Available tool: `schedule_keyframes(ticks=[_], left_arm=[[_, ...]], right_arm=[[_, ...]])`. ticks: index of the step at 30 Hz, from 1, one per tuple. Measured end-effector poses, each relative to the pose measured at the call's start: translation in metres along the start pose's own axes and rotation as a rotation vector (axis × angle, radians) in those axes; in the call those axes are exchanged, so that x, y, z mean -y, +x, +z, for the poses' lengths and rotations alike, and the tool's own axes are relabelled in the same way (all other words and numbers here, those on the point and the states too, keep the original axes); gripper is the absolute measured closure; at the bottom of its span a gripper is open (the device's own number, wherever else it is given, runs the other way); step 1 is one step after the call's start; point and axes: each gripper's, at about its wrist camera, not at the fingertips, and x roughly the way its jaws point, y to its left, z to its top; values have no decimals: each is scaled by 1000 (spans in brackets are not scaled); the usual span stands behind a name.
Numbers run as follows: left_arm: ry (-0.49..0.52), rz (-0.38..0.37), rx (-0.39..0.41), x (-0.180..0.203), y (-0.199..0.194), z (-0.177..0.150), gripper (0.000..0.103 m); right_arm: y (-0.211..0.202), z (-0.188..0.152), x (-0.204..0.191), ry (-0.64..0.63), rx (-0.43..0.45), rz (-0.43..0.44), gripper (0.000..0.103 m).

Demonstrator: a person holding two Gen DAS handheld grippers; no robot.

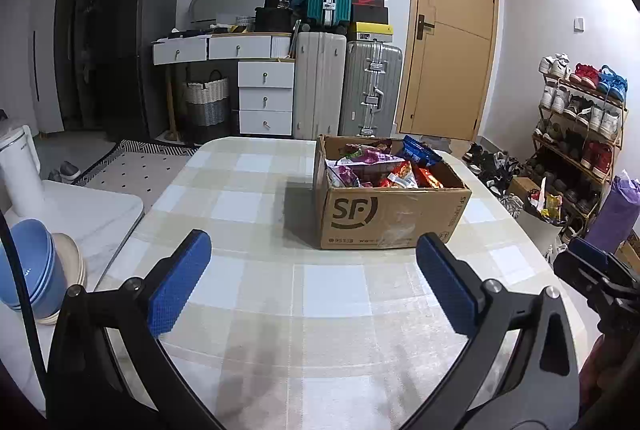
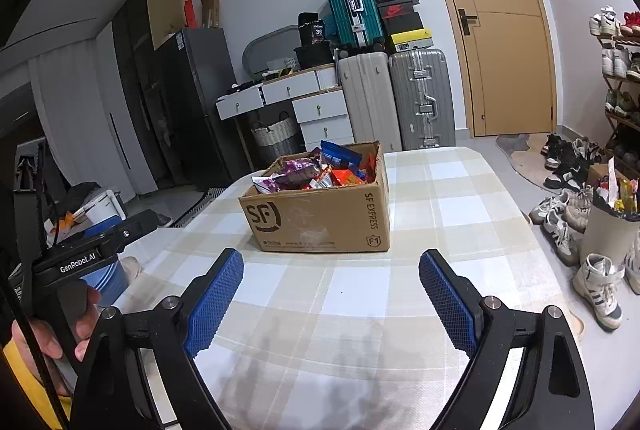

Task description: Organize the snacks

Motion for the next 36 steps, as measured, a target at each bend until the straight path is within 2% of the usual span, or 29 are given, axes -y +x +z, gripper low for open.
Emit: schedule_keyframes(ticks=[8, 36], left_arm=[[49, -6, 5, 13, -4, -4, 1], [43, -37, -8, 13, -7, -7, 1]], right_arm=[[-1, 2, -1, -3, -1, 1, 12], [1, -4, -2, -6, -16, 3, 12]])
